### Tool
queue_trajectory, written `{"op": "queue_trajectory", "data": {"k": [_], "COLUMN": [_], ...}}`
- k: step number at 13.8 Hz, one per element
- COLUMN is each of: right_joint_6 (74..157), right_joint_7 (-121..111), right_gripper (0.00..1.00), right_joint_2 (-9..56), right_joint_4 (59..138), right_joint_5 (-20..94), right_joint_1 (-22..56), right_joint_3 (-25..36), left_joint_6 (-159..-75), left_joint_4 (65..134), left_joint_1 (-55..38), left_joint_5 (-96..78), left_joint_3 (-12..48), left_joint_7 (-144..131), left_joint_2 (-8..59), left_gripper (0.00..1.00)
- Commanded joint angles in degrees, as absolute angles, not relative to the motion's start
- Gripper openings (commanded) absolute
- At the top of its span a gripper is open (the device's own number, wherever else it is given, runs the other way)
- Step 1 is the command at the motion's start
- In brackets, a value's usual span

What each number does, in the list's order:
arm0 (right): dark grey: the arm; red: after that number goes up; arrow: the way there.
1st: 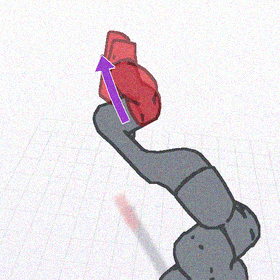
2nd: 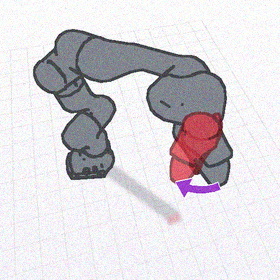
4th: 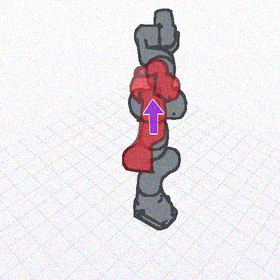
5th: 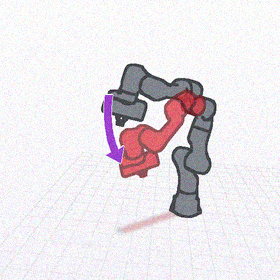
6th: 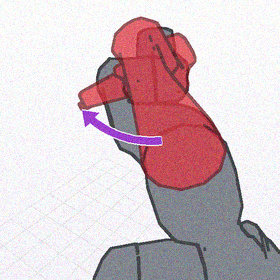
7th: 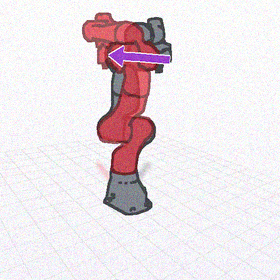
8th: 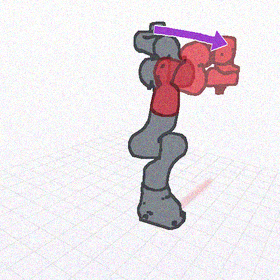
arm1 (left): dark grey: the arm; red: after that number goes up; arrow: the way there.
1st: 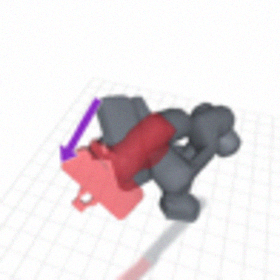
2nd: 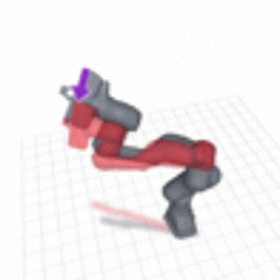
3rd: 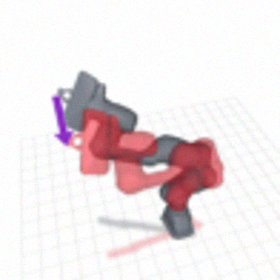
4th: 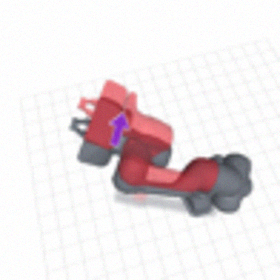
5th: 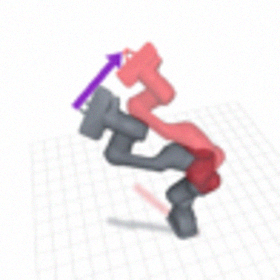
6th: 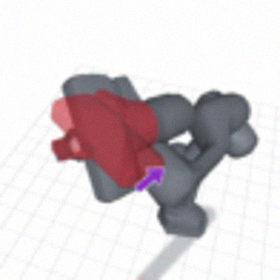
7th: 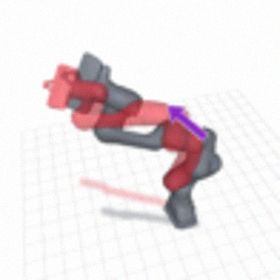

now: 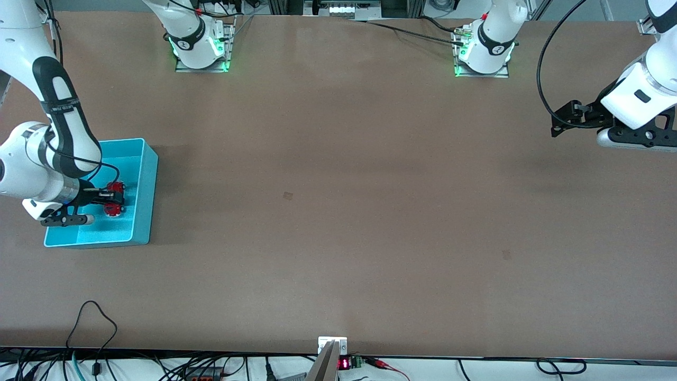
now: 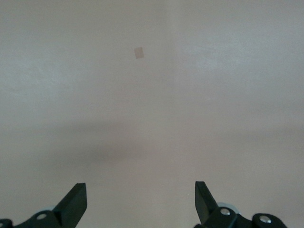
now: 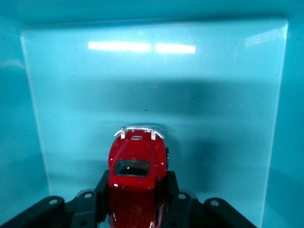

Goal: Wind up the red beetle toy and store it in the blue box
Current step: 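Carry the red car into the cyan box with the right gripper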

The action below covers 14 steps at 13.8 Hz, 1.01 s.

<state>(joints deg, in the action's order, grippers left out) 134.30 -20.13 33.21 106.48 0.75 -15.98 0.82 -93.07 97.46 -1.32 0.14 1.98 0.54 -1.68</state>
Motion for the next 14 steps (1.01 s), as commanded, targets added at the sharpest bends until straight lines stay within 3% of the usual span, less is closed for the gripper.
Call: {"op": "queue_trajectory", "data": {"k": [1,3,4,5,6,14], "right_joint_6": [136.1,137.0,137.2,137.0,136.9,125.0], "right_joint_7": [-21.0,-20.9,-20.8,-20.4,-20.4,-20.3], "right_gripper": [0.01,0.03,0.15,0.52,1.0,1.0], "right_joint_2": [34.9,35.9,36.1,35.8,35.0,20.7], "right_joint_4": [105.7,105.7,105.9,105.8,105.7,104.6], "right_joint_5": [-0.1,0.1,0.7,0.7,0.7,1.1], "right_joint_1": [-17.1,-17.1,-17.1,-16.8,-16.6,-14.9], "right_joint_3": [0.4,0.4,0.4,0.4,0.4,0.1], "left_joint_6": [-91.9,-91.9,-91.9,-91.9,-91.9,-91.9], "left_joint_4": [96.1,96.1,96.1,96.1,96.1,96.1], "left_joint_1": [-1.0,-1.0,-1.0,-0.9,-0.9,-0.9], "left_joint_5": [-0.8,-0.8,-0.8,-0.8,-0.8,-0.8], "left_joint_3": [2.0,2.0,2.0,2.0,2.0,2.0], "left_joint_7": [0.4,0.4,0.4,0.4,0.4,0.4], "left_joint_2": [-1.1,-1.1,-1.1,-1.1,-1.1,-1.1], "left_gripper": [1.0,1.0,1.0,1.0,1.0,1.0]}}
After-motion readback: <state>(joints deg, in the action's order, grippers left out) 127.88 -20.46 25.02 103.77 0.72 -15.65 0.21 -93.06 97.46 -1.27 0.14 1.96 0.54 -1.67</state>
